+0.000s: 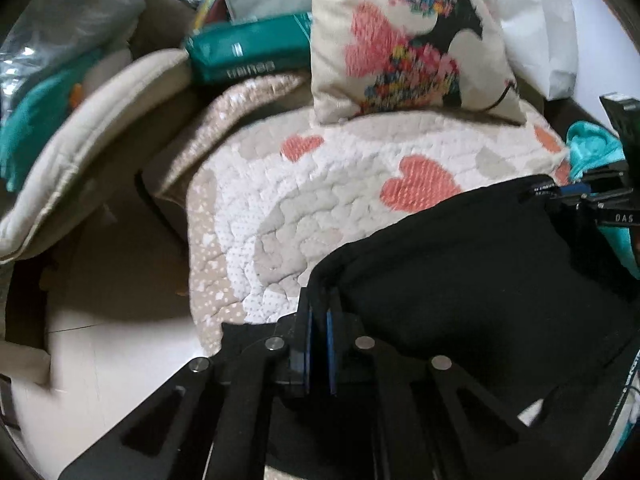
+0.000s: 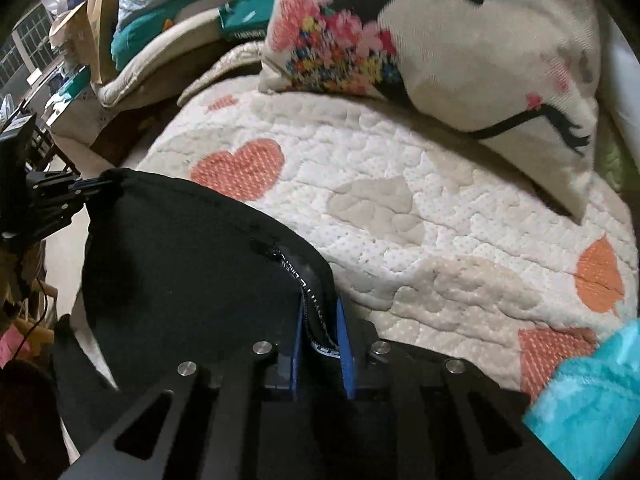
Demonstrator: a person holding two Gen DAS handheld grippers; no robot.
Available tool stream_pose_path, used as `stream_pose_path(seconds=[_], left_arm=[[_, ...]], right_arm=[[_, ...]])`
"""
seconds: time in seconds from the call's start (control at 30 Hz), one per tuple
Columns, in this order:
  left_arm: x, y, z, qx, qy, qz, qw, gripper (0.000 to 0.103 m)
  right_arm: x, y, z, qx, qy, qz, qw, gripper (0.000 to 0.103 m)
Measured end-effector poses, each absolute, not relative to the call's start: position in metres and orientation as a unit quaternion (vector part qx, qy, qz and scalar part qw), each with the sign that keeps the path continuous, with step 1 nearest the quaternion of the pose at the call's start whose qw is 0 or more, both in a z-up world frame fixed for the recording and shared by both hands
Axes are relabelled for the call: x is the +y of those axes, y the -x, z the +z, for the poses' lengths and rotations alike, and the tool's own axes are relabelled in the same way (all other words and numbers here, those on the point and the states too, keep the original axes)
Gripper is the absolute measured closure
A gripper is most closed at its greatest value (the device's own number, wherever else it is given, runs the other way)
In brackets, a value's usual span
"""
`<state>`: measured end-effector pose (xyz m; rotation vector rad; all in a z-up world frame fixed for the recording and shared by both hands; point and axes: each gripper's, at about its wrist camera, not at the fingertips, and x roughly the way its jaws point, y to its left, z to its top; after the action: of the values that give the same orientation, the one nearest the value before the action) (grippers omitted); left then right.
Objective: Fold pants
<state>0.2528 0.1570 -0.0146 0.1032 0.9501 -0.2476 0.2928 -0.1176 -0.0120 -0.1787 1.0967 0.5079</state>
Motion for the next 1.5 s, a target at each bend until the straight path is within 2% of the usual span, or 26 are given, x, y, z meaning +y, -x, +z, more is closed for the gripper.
stream_pose_path(seconds=[0.37,0.67,0.8,1.0,1.1,1.23,1.27,1.47,1.5], left_arm=[[0.146,-0.151,0.036,0.418,-0.072,-0.119,0.898,0.097],[0.125,-0.047,0.048,0.419,-0.121,-0.125,0.891,0.097],[0.104,-0.015,0.049,0.427,-0.189,-0.12,0.876,0.097],[0.063,0.031,0.022,0.448,-0.345,-0.113,0.817,0.095],[0.05,0.056,0.008,0.452,-0.407,-0.117,0.785,0.094],[0.055,0.079,0.005,0.468,-0.42,-0.134,0.766,0.093],[0.061,0.084,0.007,0.475,-0.413,-0.139,0.764,0.093],[0.107,0.083,0.024,0.502,-0.334,-0.095,0.792,0.09],[0.121,0.074,0.029,0.508,-0.301,-0.069,0.804,0.086]], right_arm=[[-0.126,-0.202,0.036,0.483,0.081,0.237,0.839,0.088],[-0.135,-0.094,0.026,0.499,0.089,0.242,0.827,0.088],[-0.136,-0.054,0.011,0.519,0.095,0.236,0.816,0.088],[-0.137,-0.013,-0.013,0.555,0.097,0.226,0.795,0.088],[-0.138,-0.003,-0.027,0.584,0.097,0.202,0.78,0.08],[-0.145,0.009,-0.025,0.598,0.068,0.194,0.774,0.05],[-0.147,0.014,-0.02,0.597,0.06,0.199,0.775,0.047],[-0.154,0.025,0.017,0.564,0.058,0.207,0.798,0.044],[-0.152,0.022,0.024,0.556,0.052,0.209,0.803,0.044]])
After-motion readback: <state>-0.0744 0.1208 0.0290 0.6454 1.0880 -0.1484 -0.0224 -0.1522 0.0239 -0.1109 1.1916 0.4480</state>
